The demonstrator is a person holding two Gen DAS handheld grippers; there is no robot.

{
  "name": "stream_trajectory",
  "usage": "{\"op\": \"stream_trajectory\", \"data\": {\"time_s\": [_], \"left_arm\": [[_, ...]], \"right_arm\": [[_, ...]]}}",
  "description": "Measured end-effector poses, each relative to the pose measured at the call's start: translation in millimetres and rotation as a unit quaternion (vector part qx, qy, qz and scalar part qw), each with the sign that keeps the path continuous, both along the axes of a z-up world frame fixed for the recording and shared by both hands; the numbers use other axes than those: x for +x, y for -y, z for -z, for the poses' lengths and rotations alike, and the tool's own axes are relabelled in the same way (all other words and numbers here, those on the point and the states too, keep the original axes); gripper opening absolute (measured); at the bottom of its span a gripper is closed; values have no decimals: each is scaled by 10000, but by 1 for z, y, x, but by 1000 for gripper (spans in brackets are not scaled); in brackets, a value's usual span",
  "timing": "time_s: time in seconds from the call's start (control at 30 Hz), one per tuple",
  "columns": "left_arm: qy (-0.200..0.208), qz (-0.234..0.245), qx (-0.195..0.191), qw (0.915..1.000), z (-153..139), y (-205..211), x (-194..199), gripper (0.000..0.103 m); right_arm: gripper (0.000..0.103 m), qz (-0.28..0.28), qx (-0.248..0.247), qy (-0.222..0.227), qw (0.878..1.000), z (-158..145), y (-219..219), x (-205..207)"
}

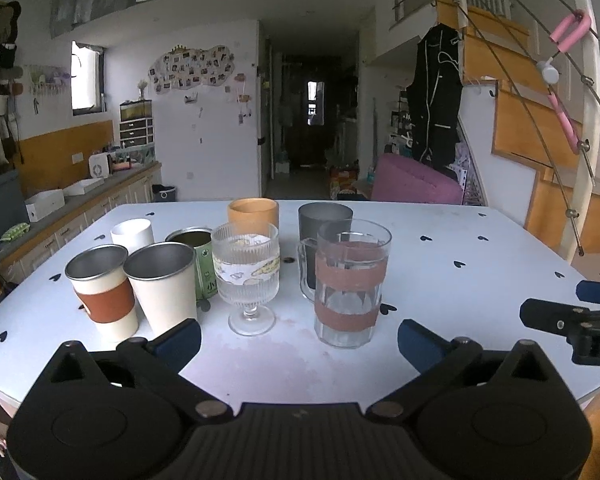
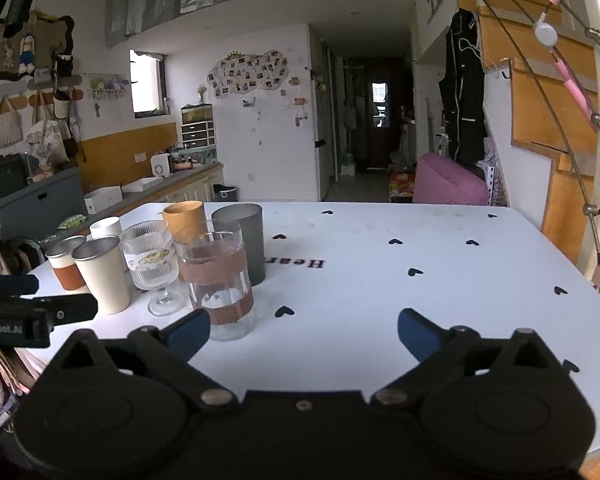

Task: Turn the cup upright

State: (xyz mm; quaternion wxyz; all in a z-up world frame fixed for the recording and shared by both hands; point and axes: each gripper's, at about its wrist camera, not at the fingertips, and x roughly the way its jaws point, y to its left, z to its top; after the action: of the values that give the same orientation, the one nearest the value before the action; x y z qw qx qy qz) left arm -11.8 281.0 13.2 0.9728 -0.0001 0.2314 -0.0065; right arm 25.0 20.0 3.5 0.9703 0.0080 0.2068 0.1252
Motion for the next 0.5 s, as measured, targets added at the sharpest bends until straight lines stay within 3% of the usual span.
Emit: {"op": "stream_trajectory", "data": {"time_s": [0.5], "left_arm": [[-43,-213,-11,9998,-1,-3,-6,103]], "right_arm": [[103,203,-136,39,9997,-5,-2,-5]]}}
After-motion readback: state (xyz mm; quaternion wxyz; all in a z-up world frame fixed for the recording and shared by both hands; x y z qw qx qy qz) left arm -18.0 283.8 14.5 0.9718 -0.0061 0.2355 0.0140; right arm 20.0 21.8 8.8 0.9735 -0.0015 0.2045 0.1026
